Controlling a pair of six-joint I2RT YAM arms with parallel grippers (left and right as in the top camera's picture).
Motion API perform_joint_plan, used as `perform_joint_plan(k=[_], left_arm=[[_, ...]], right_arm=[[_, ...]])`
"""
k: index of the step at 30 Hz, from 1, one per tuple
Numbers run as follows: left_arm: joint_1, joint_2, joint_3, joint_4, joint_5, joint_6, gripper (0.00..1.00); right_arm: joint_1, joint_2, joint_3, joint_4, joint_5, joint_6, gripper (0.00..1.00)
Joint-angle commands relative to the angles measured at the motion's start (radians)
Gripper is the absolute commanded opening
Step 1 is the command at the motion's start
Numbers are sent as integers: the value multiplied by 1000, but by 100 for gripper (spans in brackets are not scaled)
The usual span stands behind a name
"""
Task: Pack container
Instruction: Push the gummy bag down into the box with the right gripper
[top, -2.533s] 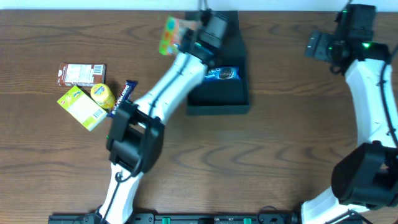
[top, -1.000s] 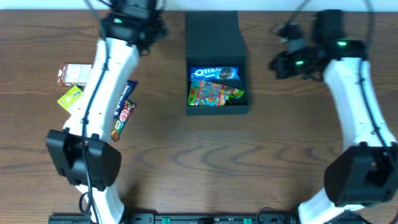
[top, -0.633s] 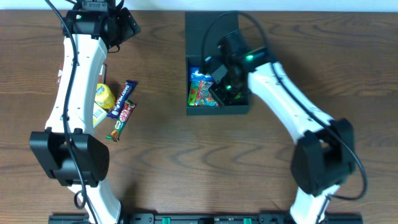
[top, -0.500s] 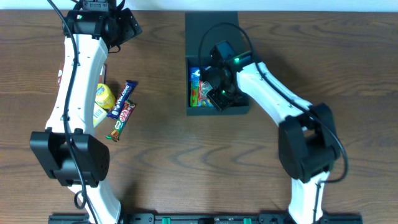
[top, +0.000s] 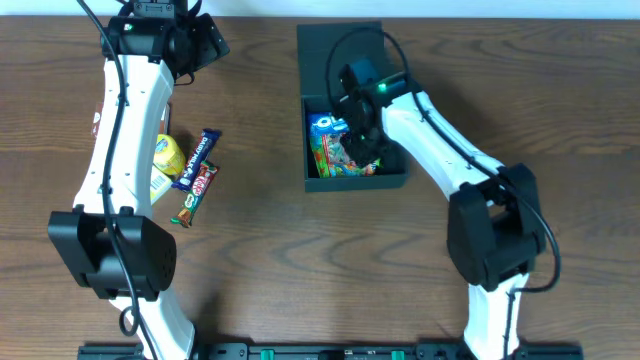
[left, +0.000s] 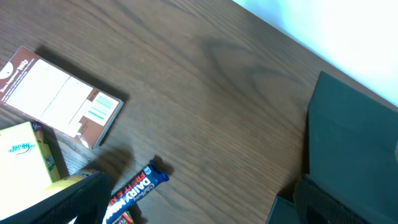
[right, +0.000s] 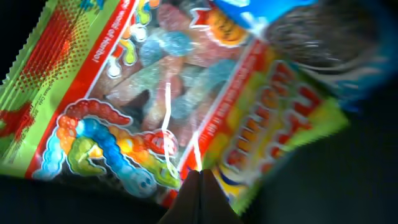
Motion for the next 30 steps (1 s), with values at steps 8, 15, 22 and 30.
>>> perform_joint_plan(k=[8,15,22,30], left_arm=[[0,0,4,-3,1,18,96],[0,0,4,-5,1,18,95],[0,0,4,-6,0,22,95],[0,0,4,-2,0,22,95]], right_arm=[[-15,47,-92,57,43,-4,1],[-48,64,-105,114,136,7,1],[-69,64,-182,202,136,7,1],[-64,20,-35,144,136,27,1]])
